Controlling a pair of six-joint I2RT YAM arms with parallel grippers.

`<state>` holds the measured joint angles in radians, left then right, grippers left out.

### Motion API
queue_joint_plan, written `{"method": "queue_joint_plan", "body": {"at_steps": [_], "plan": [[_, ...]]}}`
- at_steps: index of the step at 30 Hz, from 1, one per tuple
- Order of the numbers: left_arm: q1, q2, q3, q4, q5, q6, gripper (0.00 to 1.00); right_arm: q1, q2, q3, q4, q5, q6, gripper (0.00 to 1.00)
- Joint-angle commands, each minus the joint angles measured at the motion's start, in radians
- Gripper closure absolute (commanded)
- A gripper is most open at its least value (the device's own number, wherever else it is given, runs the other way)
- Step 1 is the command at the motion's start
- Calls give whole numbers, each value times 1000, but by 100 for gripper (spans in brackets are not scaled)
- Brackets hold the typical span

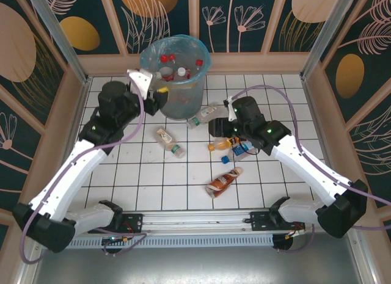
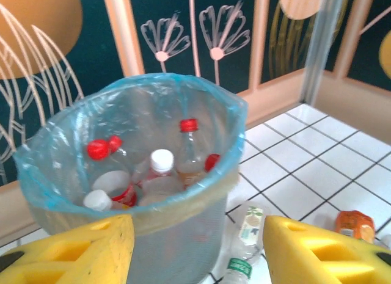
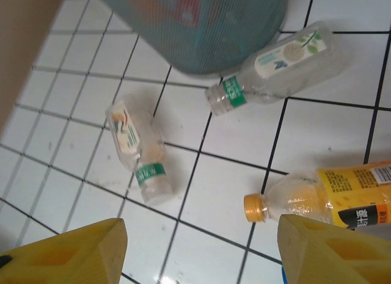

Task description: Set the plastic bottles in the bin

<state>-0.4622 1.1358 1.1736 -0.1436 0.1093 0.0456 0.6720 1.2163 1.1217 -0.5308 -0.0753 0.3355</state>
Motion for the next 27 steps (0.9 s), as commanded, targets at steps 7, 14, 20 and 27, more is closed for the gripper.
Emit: {"method": "queue_joint_plan", "body": {"at_steps": [7,14,20,27], "plan": [[-3,-151,-351,115,-124,-273,40,117,11,-86,193,31,-165,30],[-3,-235,-555,115,-206,-435,39,203,135,-142,418,45,-119,30],[-2,-247,-624,126,-247,-533,36,242,311,-103,494,38,-118,29],[-3,-308,-669,118,-446,-535,34,261,557,67,461,14,-72,22]]}}
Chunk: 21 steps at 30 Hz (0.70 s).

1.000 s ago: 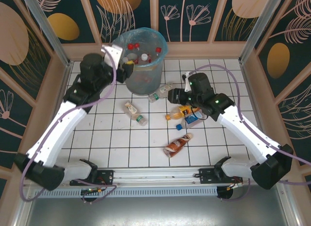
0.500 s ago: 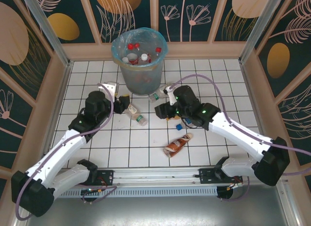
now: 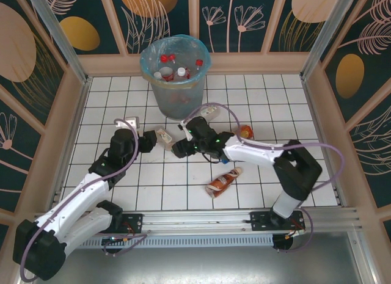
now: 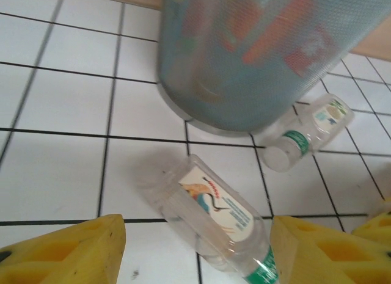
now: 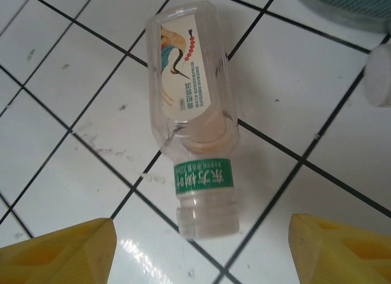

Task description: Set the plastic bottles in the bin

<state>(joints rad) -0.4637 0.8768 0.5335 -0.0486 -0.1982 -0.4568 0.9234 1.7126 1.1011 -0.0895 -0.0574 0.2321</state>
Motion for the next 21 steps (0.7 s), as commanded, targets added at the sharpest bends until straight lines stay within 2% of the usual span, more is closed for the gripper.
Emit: {"method": "queue_joint_plan", "body": {"at_steps": [1,3,6,15,18,21], "plan": [[-1,-71,-40,21,-175,-39,31,14,95,119,3,0,35,21],[-1,-130,-64,19,-247,-42,28,24,167,186,-36,29,36,19],[-1,-205,-90,14,-298,-36,27,36,264,295,-87,59,38,15],[-1,-278,-101,-25,-327,-25,24,42,459,506,-213,135,63,12],[-1,-274,-91,-21,-322,0,25,41,491,546,-236,119,64,16],[-1,-274,-71,-8,-309,72,25,42,496,571,-262,116,81,27]]}}
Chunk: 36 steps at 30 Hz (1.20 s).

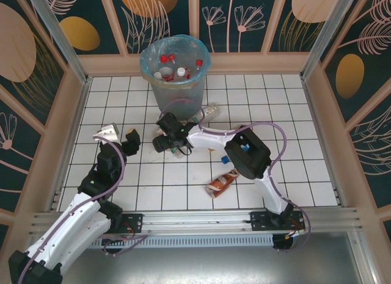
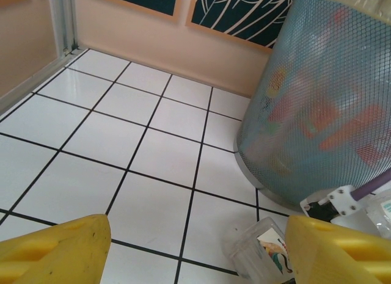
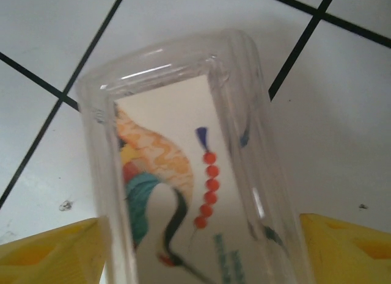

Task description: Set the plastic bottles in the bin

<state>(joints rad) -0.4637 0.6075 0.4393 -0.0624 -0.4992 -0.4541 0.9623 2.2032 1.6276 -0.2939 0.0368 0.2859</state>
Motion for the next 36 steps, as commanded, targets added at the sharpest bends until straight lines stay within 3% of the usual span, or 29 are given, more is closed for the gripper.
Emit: {"method": "queue_joint_plan", "body": {"at_steps": [1,5,10,16,19,22,26,29,31,36], "plan": [[0,-4,37,11,-2,104,26,3,-2,49,-68,22,35,32],[-1,-2,97,34,74,282,31,3,-66,45,-102,-17,90,43],[-20,2,182,67,154,578,34,4,-273,-61,-64,-184,190,51],[-49,-65,123,314,281,943,29,6,-594,-177,17,-219,217,54],[-47,-59,128,436,194,896,29,0,-675,-118,-24,-145,157,55],[-48,-11,160,454,108,778,30,-11,-691,-3,-64,-40,41,54],[-48,71,163,412,139,660,30,-73,-654,111,-1,73,-122,54],[-48,111,131,424,165,592,30,-175,-584,182,87,41,-174,55],[-47,120,118,421,195,617,29,-241,-508,249,128,42,-198,56],[-46,120,108,427,76,634,27,-326,-260,516,134,27,-289,55]]}}
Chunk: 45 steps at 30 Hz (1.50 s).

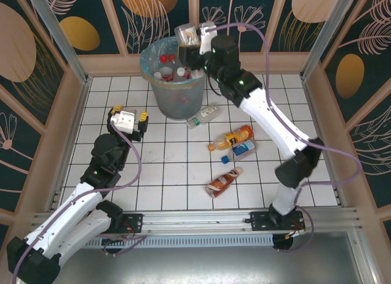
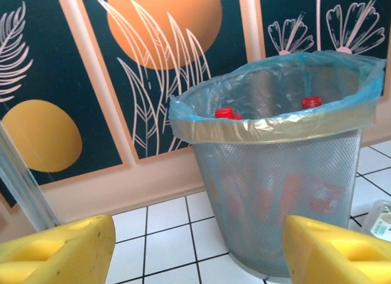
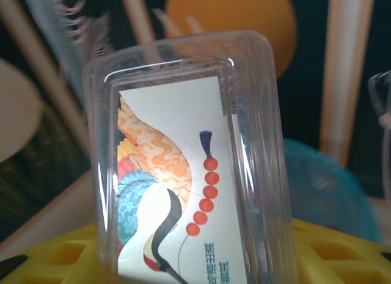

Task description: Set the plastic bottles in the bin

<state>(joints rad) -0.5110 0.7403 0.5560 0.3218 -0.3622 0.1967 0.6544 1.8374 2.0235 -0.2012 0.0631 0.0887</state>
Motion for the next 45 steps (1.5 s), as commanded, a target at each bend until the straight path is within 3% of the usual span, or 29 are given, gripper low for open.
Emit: {"method": "queue_joint_plan", "body": {"at_steps": [1,7,9,15,17,29,39,42,45], "plan": [[2,-16,-13,43,-76,-11,27,-28,172,204,5,-16,-102,55],[3,-48,-34,49,-133,1,26,-50,485,623,-157,8,-231,52],[3,-51,-40,56,-137,12,26,-54,505,613,-136,16,-262,47],[6,-47,-39,49,-137,21,25,-51,461,485,-58,1,-237,21],[6,-45,-40,49,-138,21,24,-48,443,467,-37,4,-224,17],[9,-50,-40,37,-150,23,24,-44,448,458,-36,-4,-204,20],[10,-29,-30,16,-148,20,24,-20,394,512,-153,-27,-130,27],[10,-32,-35,16,-73,40,24,4,312,509,-210,-5,-104,26],[11,-33,-42,10,50,53,25,26,179,372,-242,21,-72,24]]}}
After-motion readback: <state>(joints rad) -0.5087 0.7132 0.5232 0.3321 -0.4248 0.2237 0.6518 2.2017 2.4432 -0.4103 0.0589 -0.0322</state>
